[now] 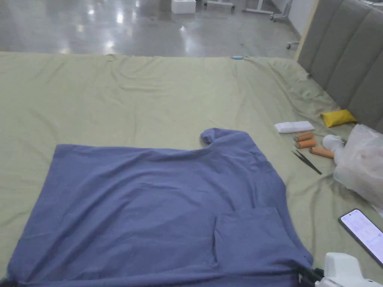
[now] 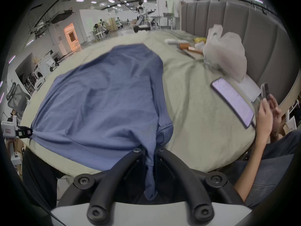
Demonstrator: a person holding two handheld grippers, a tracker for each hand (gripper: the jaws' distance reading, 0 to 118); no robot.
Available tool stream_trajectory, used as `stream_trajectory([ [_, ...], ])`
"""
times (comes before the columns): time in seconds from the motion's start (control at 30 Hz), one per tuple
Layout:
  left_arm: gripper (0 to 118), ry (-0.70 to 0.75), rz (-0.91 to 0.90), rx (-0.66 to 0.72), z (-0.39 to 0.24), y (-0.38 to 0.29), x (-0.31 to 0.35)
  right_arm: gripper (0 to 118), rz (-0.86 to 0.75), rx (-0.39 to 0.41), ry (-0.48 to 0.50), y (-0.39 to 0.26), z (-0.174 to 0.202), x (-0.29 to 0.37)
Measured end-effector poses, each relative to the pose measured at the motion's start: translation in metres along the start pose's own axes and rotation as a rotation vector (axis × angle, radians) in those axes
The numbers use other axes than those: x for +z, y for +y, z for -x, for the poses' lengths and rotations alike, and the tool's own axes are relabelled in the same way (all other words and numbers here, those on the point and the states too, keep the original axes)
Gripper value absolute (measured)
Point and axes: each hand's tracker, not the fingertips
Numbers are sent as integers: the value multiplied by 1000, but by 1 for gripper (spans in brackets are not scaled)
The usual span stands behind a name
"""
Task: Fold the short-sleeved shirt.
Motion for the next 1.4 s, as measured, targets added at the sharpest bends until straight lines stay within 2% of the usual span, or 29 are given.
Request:
stream_trajectory([
  [0.13,2,-83,-155,110,5,42,33,5,-98,-97,72,38,-6,7],
  [0.23,2,-77,-215,88,9,94,29,5,-119,-107,56,80,-9,-16],
  [0.33,2,-86,-210,86,12,149,-3,5,-108,-129,57,124,-4,-48],
  [0.47,2,-68,-160,85,14,199,-63,5,-53,-108,35,166,7,-102],
  [0.67,3,-37,-88,64,13,223,-121,5,6,-60,-3,197,13,-153],
  [0.7,12,-46,-84,62,14,223,-129,8,28,-47,-8,198,13,-159],
  [0.73,37,-35,-72,70,21,223,-142,26,45,-40,-8,198,13,-164],
  [0.77,64,0,-51,81,21,222,-146,50,55,-31,-21,197,13,-165],
  [0.8,82,0,-58,76,22,220,-146,69,49,-28,-25,195,11,-165],
  [0.83,87,1,-83,82,24,216,-137,72,37,-25,-40,195,9,-158],
  [0.87,86,-3,-149,93,25,210,-122,72,22,-30,-36,194,7,-151],
  [0.93,86,-37,-302,72,25,198,-79,72,-115,-67,30,190,4,-111],
  [1.0,86,-23,-497,46,13,178,-20,72,-239,-74,52,183,8,-68],
  [1.17,87,19,-809,26,-21,122,113,72,-505,-49,120,152,42,52],
  [1.3,84,33,-962,-26,-52,69,189,68,-655,42,140,112,74,125],
  [1.37,70,22,-972,-51,-62,48,215,56,-710,87,122,95,87,149],
  [1.4,56,40,-973,-54,-67,41,226,48,-733,99,112,86,92,161],
])
